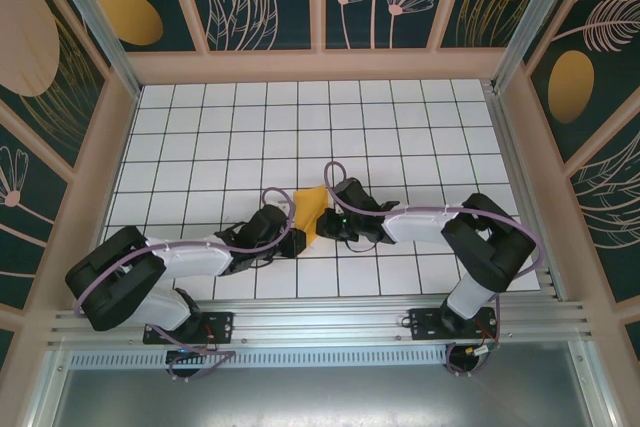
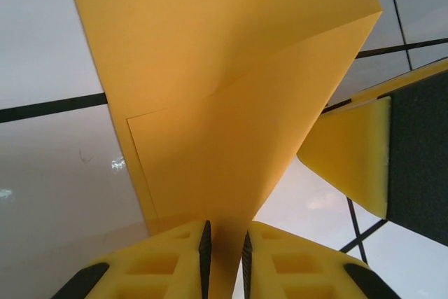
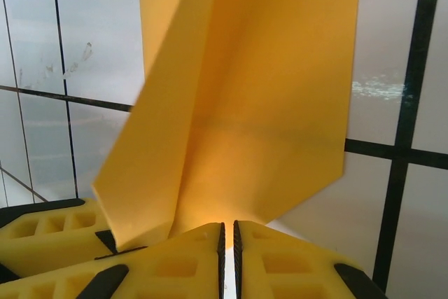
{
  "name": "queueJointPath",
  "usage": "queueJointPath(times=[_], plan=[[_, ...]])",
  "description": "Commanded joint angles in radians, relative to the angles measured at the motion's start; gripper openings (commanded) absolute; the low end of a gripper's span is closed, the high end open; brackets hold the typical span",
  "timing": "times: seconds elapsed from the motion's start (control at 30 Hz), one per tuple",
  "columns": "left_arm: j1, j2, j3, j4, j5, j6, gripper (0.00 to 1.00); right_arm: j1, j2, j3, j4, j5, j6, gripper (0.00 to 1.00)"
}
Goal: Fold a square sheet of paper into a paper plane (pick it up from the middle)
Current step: Fourth fold the wing at the center of the table.
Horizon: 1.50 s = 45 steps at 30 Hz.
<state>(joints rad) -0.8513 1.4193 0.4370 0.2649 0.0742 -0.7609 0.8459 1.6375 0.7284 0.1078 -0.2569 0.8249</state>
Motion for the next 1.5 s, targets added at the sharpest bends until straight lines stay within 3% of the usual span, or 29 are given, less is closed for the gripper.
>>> queueJointPath(times=[0.0,0.63,0.83,1.13,1.47], plan=[[-0.012,0.031,0.043,-0.093,-0.058,0.038,0.19,0.001,0.023,0.002,0.038,-0.022,0.004,0.16],[-0.023,0.051,0.081,-0.066,-0.037,0.002,0.25,0.003,0.077,0.016,0.075,-0.065,0.003,0.13],[-0.021,0.053,0.088,-0.069,-0.053,-0.005,0.21,0.007,0.09,0.014,0.078,-0.059,0.013,0.12],[-0.022,0.056,0.104,-0.077,-0.06,0.006,0.24,0.009,0.093,0.015,0.073,-0.061,0.012,0.12],[-0.021,0.044,0.053,-0.044,-0.081,-0.041,0.06,0.009,0.098,0.025,0.061,-0.056,0.008,0.12]])
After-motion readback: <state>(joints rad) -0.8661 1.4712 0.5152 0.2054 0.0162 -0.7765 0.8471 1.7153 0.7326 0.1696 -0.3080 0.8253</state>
